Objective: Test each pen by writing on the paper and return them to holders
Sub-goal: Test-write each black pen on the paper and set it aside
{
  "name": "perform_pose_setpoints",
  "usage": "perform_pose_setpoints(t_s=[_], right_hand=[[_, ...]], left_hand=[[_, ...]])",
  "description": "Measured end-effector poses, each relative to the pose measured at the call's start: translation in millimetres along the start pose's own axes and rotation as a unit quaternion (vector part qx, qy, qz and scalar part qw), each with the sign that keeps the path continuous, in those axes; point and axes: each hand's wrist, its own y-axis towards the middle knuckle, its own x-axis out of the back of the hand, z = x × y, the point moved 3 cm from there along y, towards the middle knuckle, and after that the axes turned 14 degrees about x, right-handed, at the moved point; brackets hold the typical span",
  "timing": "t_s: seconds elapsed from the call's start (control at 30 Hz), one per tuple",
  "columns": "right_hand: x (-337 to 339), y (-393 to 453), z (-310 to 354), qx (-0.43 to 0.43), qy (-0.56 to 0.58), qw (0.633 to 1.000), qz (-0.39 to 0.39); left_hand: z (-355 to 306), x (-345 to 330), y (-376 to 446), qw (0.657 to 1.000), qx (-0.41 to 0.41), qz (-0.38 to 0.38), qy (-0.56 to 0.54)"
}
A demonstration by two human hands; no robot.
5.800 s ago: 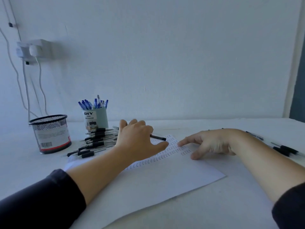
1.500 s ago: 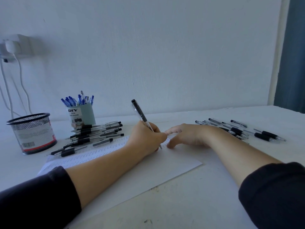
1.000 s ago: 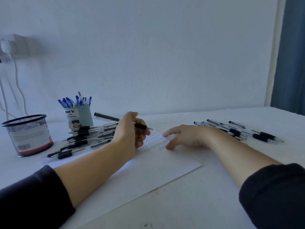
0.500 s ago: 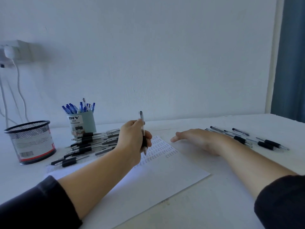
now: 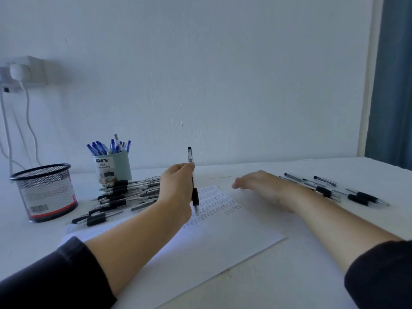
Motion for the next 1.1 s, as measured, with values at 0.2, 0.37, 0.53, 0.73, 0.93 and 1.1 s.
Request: perform_pose_setpoints(t_s=[0.2, 0.37, 0.53, 0.73, 0.93, 1.1], right_hand=[[-7, -1, 20, 0.106, 0.041, 0.992, -0.045], [-16, -1, 33, 0.168, -0.005, 0.985, -0.035], [-8, 0, 30, 0.14, -0.117, 0.982, -0.042], [29, -15, 11, -0.067, -0.381, 0.921, -0.056], [38, -23, 2, -0.191, -0.452, 0.871, -0.013], [24, -17, 10, -0.176, -0.526, 0.832, 0.001]], left_hand=[[1, -3, 3, 0.998, 0.003, 0.035, -0.047], [4, -9, 3, 0.993, 0.005, 0.097, -0.064], [6, -9, 1, 0.996, 0.01, 0.086, -0.011], [4, -2, 0, 0.996, 0.024, 0.049, 0.065], [4, -2, -3, 0.994, 0.022, 0.052, 0.096], [1, 0, -2, 0.993, 0.01, 0.046, 0.111]])
